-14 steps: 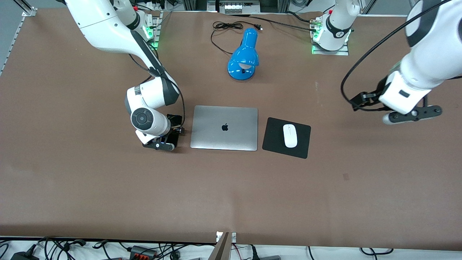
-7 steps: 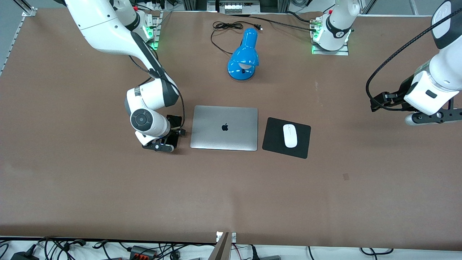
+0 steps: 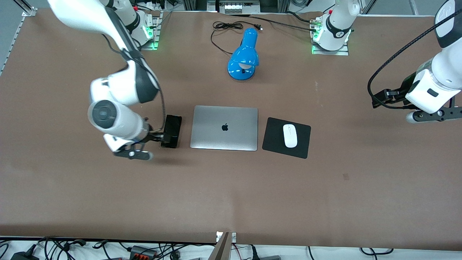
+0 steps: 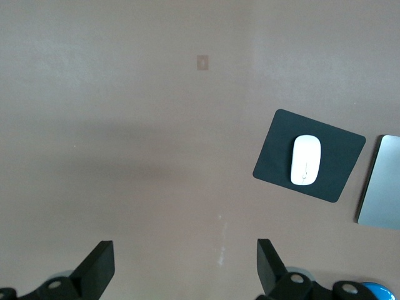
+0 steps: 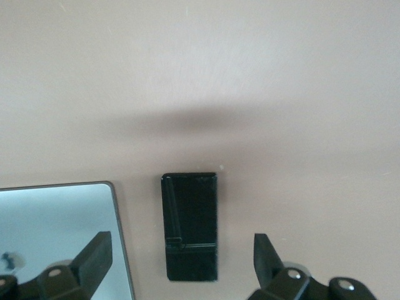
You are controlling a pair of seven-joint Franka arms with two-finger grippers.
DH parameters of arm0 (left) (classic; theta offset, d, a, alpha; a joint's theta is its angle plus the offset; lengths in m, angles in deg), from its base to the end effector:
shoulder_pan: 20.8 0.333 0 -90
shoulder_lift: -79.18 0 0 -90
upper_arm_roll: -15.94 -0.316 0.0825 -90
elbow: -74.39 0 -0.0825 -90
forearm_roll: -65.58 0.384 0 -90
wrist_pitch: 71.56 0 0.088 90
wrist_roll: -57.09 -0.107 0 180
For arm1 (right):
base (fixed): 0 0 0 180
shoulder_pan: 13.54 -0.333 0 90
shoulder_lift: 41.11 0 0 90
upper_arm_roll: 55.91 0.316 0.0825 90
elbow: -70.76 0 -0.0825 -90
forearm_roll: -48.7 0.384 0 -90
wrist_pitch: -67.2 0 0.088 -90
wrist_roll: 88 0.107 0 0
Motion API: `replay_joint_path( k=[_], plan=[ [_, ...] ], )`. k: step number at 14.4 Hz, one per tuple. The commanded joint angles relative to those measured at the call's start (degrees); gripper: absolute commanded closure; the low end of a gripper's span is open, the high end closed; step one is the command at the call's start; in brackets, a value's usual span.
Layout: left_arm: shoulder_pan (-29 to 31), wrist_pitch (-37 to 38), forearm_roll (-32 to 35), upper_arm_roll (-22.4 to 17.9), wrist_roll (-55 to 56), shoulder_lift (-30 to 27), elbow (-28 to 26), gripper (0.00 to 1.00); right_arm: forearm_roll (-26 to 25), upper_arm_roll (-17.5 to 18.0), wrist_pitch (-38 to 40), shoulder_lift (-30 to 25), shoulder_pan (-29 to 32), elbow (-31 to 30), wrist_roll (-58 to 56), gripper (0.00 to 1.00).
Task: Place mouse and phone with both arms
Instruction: 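Open the right gripper and release the phone beside the laptop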
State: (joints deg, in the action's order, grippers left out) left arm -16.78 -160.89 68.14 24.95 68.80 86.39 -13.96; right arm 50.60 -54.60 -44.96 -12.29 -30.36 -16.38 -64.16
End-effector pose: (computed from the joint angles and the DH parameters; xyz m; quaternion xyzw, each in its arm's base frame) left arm 0.5859 -0.0410 0.5660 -0.9968 -0.0577 0.0512 0.0201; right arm 0.6526 0.2136 0.3637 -0.9976 0.0577 0.0383 0.0075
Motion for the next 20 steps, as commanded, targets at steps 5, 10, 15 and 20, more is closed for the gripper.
replay_joint_path(
  k=[5, 10, 15, 20],
  plan=[
    [0.6, -0.1, 0.5, 0.6, -1.1, -0.1, 1.1, 0.0, 0.1, 0.2, 17.0, -3.1, 10.2, 15.4, -10.2, 0.0],
    [0.0, -0.3, 1.2, 1.2, -1.1, -0.1, 1.3, 0.0, -1.2, -0.3, 21.4, -9.7, 18.7, 15.4, -22.9, 0.0],
    [-2.2, 0.3, 0.6, -0.6, -1.8, -0.6, 1.2, 0.0, -2.0, -2.9, 20.0, -12.4, 18.8, 13.8, -28.4, 0.0],
    [-6.7, 0.8, -2.6, -7.6, -1.5, -1.2, 0.9, 0.0, -2.4, -2.6, 11.1, -21.9, 18.3, -2.1, -28.3, 0.0]
  ],
)
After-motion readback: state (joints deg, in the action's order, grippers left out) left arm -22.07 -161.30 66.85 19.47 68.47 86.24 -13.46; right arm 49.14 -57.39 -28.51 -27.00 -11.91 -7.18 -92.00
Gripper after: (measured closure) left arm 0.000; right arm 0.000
